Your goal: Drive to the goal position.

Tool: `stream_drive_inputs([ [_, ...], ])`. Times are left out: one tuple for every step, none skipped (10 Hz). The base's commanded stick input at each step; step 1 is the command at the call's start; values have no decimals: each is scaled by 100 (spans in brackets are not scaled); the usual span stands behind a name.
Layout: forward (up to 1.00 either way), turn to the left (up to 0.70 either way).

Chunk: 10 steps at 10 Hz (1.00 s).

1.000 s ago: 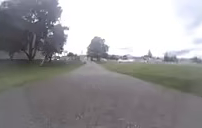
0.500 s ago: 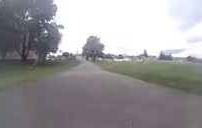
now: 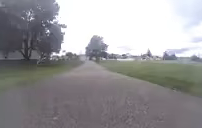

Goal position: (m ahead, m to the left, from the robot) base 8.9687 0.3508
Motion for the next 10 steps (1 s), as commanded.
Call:
stream_drive_inputs([
  [100, 0],
  [100, 0],
  [100, 0],
  [100, 0],
  [100, 0],
  [100, 0],
  [100, 0],
  [100, 0],
  [100, 0],
  [100, 0],
])
